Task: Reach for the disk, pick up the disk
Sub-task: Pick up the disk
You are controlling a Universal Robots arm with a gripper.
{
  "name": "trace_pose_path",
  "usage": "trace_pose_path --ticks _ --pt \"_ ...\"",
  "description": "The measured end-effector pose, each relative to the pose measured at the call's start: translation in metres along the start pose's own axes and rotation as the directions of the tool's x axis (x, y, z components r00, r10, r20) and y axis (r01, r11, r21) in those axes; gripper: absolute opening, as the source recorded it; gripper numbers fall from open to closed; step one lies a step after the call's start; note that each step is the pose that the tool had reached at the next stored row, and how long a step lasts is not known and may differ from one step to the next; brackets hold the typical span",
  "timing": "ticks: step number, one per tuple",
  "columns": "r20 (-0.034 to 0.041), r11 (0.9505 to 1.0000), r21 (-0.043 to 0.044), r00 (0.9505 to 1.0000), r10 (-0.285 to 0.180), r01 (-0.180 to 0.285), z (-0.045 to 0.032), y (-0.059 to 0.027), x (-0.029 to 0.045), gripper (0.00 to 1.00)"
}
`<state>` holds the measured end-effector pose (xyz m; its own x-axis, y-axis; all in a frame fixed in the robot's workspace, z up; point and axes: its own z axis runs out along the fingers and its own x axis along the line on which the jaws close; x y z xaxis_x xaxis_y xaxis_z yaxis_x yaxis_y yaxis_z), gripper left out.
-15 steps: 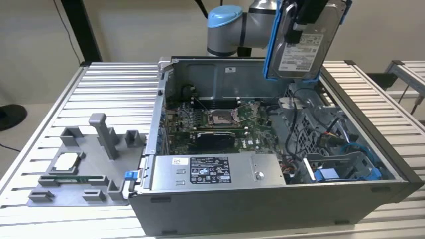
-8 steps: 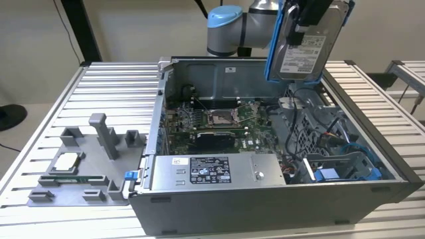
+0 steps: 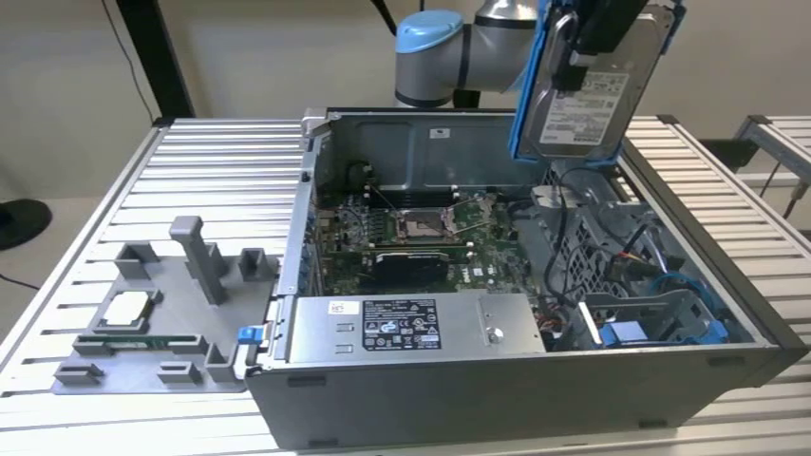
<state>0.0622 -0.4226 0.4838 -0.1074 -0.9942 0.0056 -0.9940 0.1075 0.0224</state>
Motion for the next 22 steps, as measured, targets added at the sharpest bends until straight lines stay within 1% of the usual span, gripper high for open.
trace_pose_path --ticks 22 --pt "-0.0001 1.0000 0.0000 1.0000 -0.002 0.002 -0.0005 -0.0274 0.0271 0.00"
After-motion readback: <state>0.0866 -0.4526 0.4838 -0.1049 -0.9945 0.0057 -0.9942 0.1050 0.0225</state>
